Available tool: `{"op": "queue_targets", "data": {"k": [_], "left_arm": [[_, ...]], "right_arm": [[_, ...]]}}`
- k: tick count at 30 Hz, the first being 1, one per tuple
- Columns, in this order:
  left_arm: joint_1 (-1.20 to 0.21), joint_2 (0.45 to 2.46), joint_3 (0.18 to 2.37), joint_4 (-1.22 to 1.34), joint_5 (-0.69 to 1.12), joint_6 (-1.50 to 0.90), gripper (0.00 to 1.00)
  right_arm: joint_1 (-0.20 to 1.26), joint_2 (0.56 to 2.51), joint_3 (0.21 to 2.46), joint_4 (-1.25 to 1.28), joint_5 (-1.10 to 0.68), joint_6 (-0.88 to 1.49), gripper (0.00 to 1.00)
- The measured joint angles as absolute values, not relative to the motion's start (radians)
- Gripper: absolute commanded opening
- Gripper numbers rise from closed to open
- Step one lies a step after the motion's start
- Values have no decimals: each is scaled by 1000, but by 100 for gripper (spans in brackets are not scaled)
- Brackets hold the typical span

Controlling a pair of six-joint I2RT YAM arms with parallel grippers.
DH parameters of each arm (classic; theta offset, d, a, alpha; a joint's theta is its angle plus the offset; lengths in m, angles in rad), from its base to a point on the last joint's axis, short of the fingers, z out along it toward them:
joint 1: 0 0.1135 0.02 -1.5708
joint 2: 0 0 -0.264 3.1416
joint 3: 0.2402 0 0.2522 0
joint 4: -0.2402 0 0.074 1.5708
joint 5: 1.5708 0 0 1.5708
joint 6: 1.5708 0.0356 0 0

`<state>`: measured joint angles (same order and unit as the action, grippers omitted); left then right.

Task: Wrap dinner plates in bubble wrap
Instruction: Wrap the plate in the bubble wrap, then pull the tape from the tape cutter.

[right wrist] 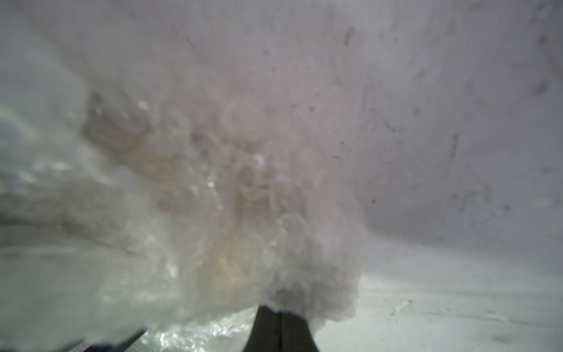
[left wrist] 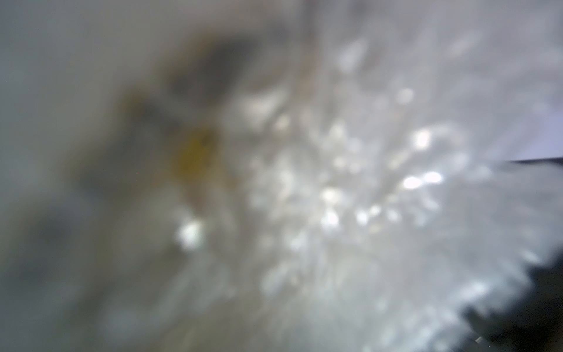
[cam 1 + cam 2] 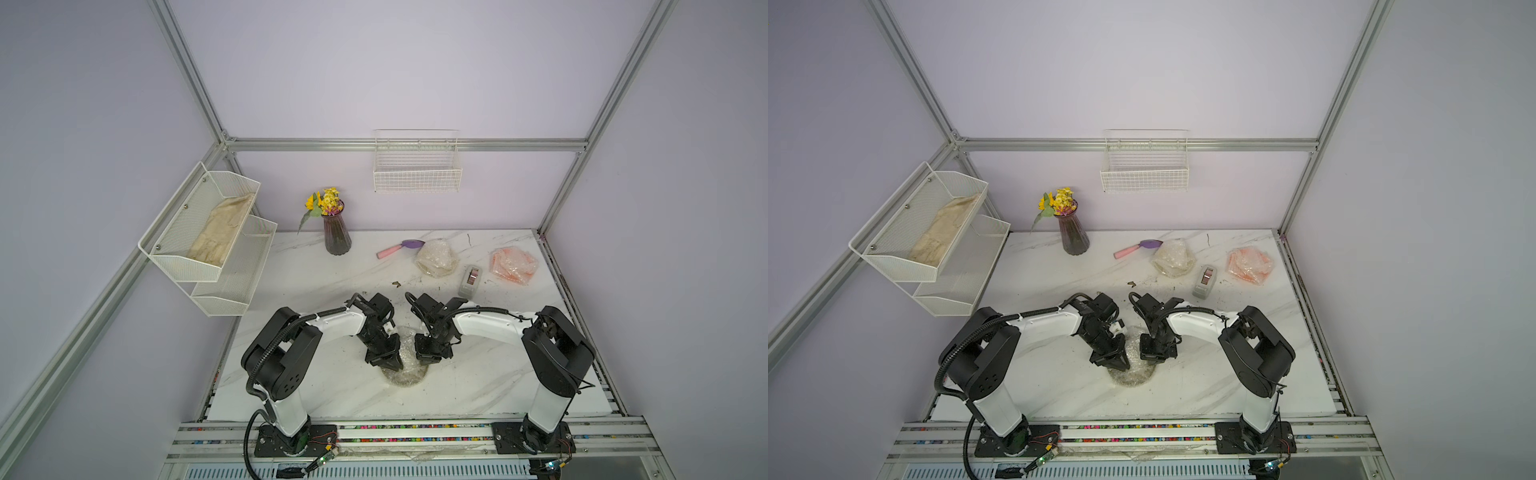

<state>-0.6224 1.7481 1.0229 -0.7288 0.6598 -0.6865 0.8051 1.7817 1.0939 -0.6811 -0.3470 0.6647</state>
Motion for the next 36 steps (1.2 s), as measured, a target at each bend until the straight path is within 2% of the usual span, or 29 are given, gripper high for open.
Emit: {"op": "queue_targets", "data": {"k": [7, 21, 25, 29, 32, 36], "left_arm": [[-632, 1765, 1202, -762, 612, -687, 13], [-648, 1920, 1214, -719, 579, -684, 11], [-649, 1921, 1211, -714, 574, -670, 11], [-648, 1919, 1197, -697, 577, -667, 11], [-648, 1913, 1187, -685, 579, -662, 11], [-648, 1911, 1184, -679, 580, -660, 11]], "right_arm": [[797, 1758, 1060, -647, -349, 675, 0], [797, 1731, 1056, -648, -335, 695, 0], [768, 1676, 1055, -665, -315, 703, 19], [636, 1547, 1070, -664, -308, 695, 34], [495, 1497, 1109, -640, -323, 676, 42], [276, 1510, 1139, -554, -410, 652, 47]]}}
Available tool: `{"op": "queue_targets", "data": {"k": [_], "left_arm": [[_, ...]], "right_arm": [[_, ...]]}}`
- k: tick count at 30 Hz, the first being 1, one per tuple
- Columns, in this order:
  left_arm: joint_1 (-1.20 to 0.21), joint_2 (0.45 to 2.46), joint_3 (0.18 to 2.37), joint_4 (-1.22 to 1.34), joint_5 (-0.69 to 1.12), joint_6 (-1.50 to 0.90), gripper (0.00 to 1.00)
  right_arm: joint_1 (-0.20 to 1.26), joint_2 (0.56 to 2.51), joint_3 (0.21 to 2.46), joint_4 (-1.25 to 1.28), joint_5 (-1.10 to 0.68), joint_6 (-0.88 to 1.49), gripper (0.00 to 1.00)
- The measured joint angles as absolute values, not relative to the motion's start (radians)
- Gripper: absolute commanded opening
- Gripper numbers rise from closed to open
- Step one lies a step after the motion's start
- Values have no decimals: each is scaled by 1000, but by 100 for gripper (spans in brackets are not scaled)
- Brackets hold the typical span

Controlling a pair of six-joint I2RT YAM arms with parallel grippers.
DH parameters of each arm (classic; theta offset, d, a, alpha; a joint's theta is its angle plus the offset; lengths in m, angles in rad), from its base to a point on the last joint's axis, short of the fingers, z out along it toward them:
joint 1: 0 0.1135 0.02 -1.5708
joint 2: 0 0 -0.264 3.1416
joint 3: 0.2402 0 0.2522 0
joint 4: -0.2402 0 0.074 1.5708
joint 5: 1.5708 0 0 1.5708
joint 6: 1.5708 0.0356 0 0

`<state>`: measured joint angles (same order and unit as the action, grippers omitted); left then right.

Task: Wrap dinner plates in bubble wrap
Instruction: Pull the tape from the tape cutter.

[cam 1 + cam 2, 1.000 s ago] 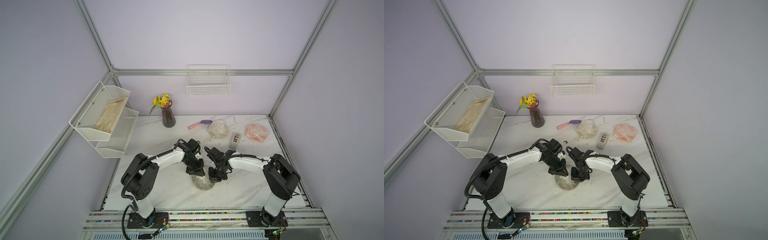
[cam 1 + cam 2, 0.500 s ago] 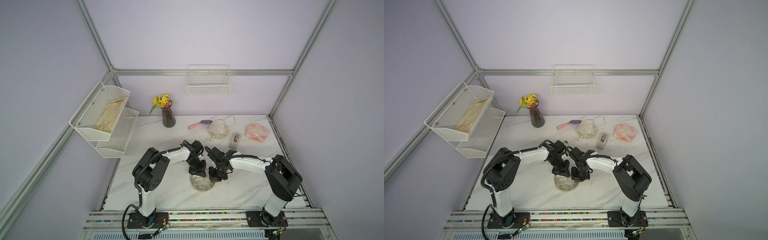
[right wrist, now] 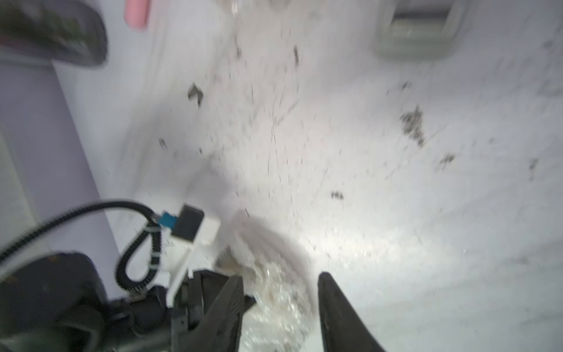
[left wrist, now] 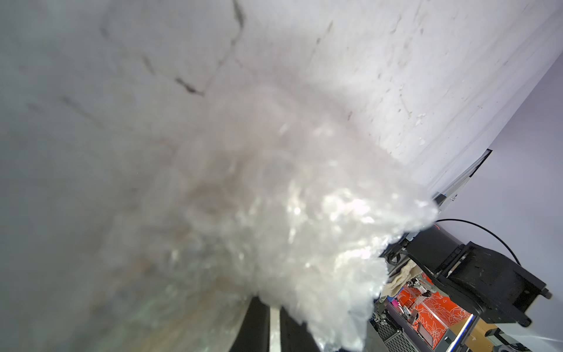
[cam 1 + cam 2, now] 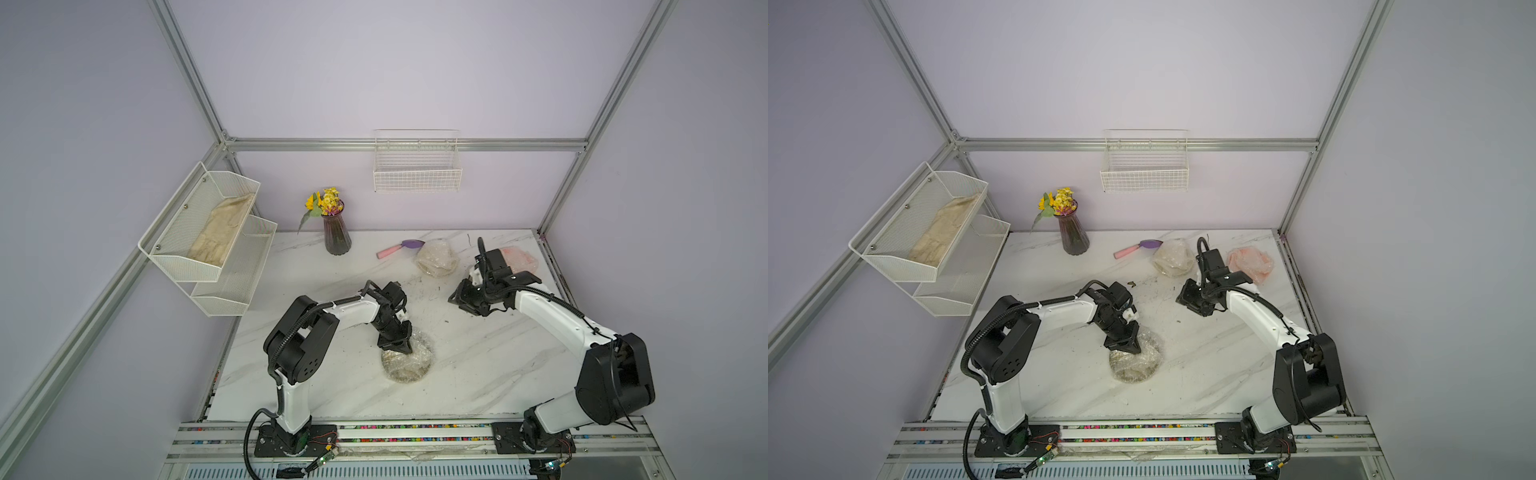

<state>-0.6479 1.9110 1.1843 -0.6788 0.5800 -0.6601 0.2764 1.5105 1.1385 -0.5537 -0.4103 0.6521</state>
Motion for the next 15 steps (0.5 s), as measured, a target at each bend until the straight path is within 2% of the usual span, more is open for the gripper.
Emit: {"op": "queue_targets", "data": {"k": [4, 7, 15], "left_arm": [[-648, 1907, 1177, -671, 583, -657, 11], [-647, 1903, 1169, -660, 584, -657, 11], [-645, 1901, 1165, -653, 591, -657, 11]], "right_arm": [[84, 1596, 1139, -409, -535, 661, 47], [4, 1697, 1138, -293, -612, 690, 44], [-46, 1888, 1138, -110, -730, 751, 38]]}}
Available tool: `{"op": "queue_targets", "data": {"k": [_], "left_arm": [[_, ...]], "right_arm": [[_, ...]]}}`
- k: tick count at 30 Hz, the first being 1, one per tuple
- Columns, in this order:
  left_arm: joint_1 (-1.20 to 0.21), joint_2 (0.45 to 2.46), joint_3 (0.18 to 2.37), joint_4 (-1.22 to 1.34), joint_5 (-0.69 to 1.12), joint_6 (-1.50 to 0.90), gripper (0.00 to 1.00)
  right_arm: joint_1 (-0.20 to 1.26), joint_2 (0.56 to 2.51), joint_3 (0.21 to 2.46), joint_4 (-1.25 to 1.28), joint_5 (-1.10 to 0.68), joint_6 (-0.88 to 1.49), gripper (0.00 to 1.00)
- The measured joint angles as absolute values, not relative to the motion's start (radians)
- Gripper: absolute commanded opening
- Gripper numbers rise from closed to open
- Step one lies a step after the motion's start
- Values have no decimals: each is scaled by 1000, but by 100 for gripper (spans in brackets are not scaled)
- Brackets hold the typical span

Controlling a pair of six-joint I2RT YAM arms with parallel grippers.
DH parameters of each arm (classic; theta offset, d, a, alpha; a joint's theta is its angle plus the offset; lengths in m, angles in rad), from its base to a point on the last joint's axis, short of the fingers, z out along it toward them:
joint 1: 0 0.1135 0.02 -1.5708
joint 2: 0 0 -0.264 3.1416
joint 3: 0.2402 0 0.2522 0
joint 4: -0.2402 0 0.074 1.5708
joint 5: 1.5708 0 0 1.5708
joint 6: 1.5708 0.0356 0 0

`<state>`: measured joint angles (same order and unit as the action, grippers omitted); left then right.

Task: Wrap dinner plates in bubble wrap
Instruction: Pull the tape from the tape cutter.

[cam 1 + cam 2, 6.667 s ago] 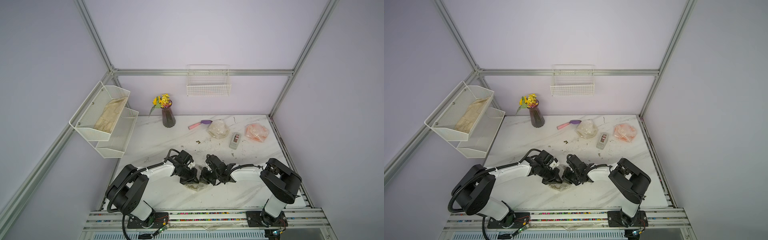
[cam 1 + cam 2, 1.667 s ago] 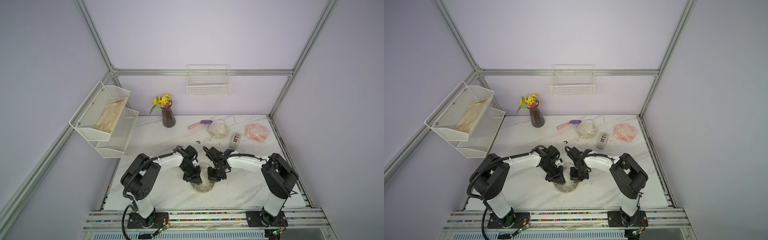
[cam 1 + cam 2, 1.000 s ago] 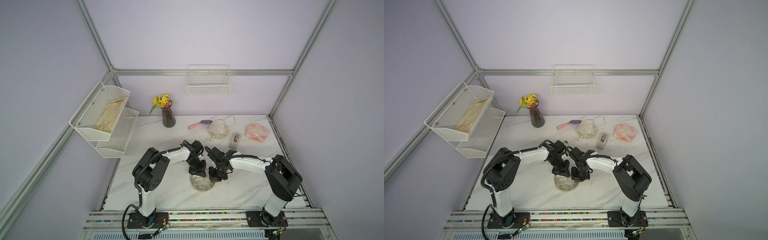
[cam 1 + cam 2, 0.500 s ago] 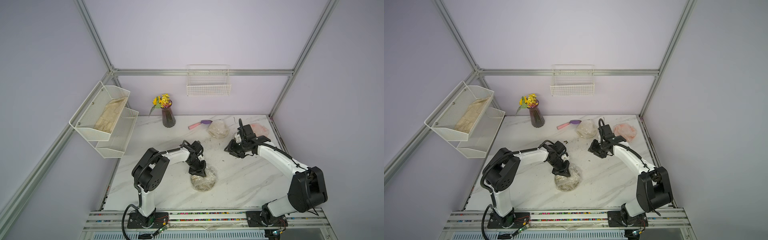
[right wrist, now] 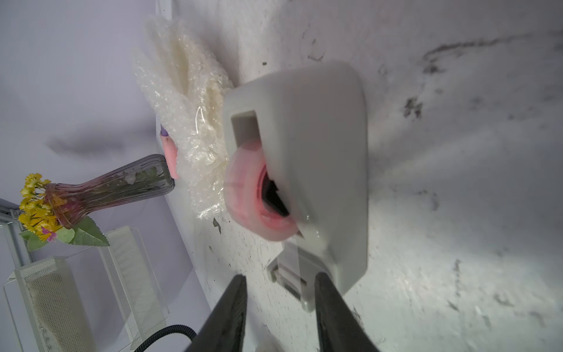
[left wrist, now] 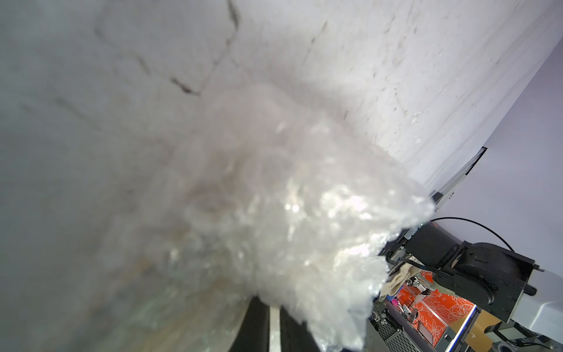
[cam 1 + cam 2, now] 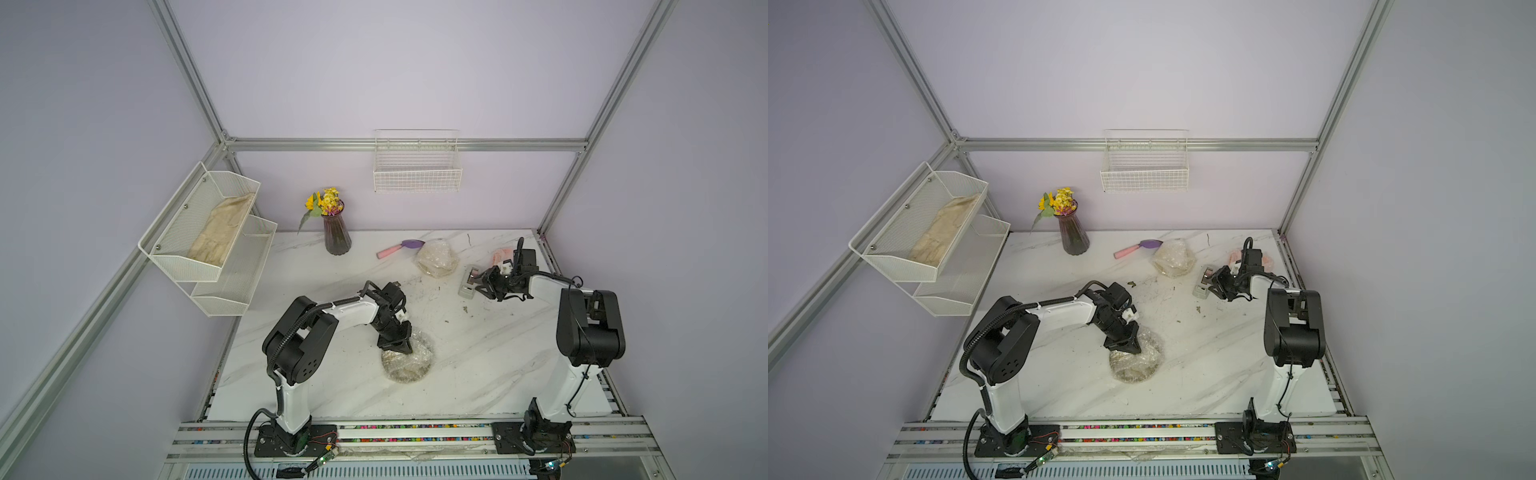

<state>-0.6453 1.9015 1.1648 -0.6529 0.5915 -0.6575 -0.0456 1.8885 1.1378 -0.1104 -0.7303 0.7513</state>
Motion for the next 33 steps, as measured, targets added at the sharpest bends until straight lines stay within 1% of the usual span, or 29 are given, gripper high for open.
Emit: {"op": "queue_targets", "data": {"k": [6, 10, 15, 20, 23, 26, 27, 33], "left_arm": [[-644, 1901, 1165, -652, 596, -658, 11], [-644, 1902, 1165, -652, 596, -658, 11], [-644, 1902, 1164, -652, 598, -658, 11], [-644, 1902, 1163, -649, 598, -659, 10], [-644, 1902, 1162, -647, 599, -659, 10], [-644, 1902, 1161, -646, 599, -659, 10], [-644, 1902, 1160, -645, 599, -659, 10], [-644, 1902, 1160, -644, 601, -659, 10]], "right_arm": [[-46, 1911, 1093, 9, -772, 801, 31], [-52, 1913, 1049, 96, -801, 841, 30], [-57, 1919, 1010, 186, -818, 882, 22], [-62, 1939, 990, 267, -834, 919, 17], [-60, 1946, 990, 281, -834, 932, 11], [-59, 1950, 989, 284, -833, 942, 2], [-58, 1950, 988, 286, -831, 947, 0], [-48, 1898, 982, 240, -793, 964, 0]]}}
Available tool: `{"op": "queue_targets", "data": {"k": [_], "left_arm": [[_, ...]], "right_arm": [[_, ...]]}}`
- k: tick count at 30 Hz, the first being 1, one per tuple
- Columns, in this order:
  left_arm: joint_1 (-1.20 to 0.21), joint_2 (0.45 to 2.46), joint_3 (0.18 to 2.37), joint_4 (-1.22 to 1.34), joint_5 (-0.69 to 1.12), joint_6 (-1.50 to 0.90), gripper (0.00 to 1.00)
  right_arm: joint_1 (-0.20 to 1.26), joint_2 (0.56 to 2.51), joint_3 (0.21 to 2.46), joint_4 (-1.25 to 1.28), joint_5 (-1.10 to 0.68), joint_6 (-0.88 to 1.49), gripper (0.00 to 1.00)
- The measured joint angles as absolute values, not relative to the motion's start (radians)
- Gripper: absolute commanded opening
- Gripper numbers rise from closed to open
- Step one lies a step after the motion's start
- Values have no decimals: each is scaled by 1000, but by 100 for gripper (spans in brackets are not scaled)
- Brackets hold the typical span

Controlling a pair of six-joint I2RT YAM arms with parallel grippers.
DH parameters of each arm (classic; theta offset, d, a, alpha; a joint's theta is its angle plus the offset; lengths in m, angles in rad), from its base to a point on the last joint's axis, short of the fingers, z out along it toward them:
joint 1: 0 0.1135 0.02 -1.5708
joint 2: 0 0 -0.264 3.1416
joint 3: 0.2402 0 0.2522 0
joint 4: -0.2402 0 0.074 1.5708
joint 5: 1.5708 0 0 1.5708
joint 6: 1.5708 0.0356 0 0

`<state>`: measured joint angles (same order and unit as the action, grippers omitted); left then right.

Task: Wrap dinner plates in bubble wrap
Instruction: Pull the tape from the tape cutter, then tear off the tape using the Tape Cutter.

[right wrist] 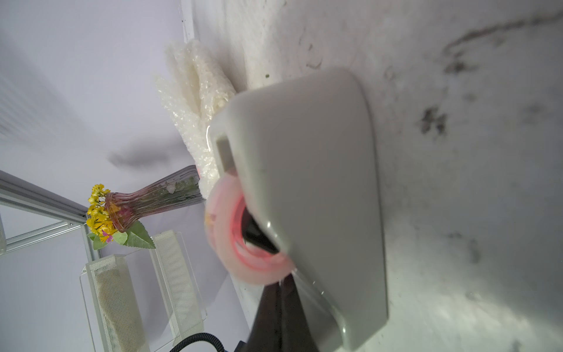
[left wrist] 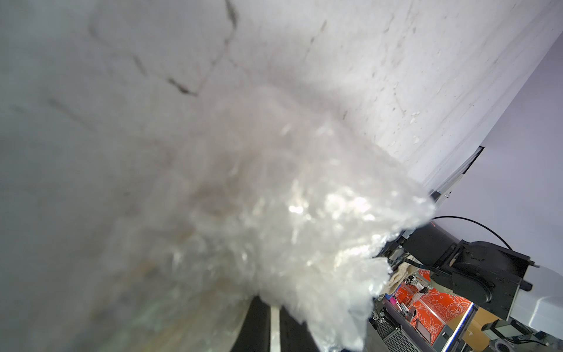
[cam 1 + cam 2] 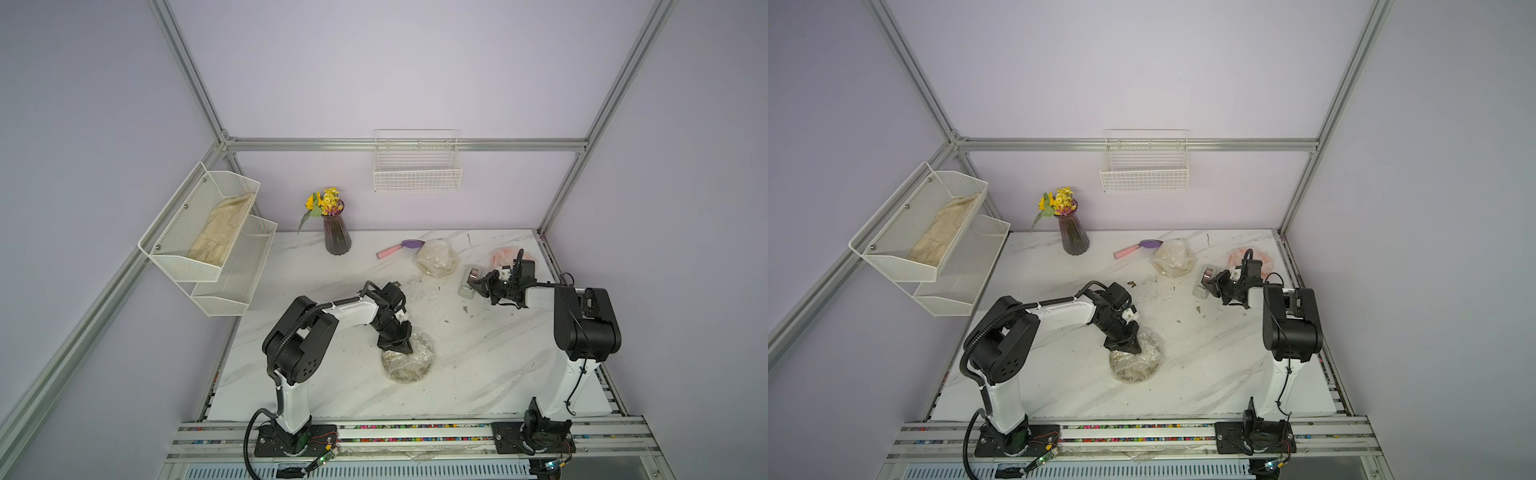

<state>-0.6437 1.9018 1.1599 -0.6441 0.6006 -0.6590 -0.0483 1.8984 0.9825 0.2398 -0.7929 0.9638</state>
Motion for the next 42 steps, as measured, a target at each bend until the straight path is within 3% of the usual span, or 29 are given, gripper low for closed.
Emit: {"op": "queue_targets", "data": {"k": [13, 27, 35, 42], "left_arm": [[-643, 1902, 1146, -621, 621, -659, 10], [-642, 1902, 1134, -598, 640, -661, 10], [-642, 1902, 1126, -589, 648, -661, 10], [-642, 1902, 1117, -580, 659, -661, 10]], "right_arm": [[28, 1649, 776, 166, -750, 1008, 0], [46, 1784, 759, 221, -727, 997, 0], [76, 1773, 838, -4, -566, 877, 0], [92, 1725, 847, -137, -530, 823, 0]]}}
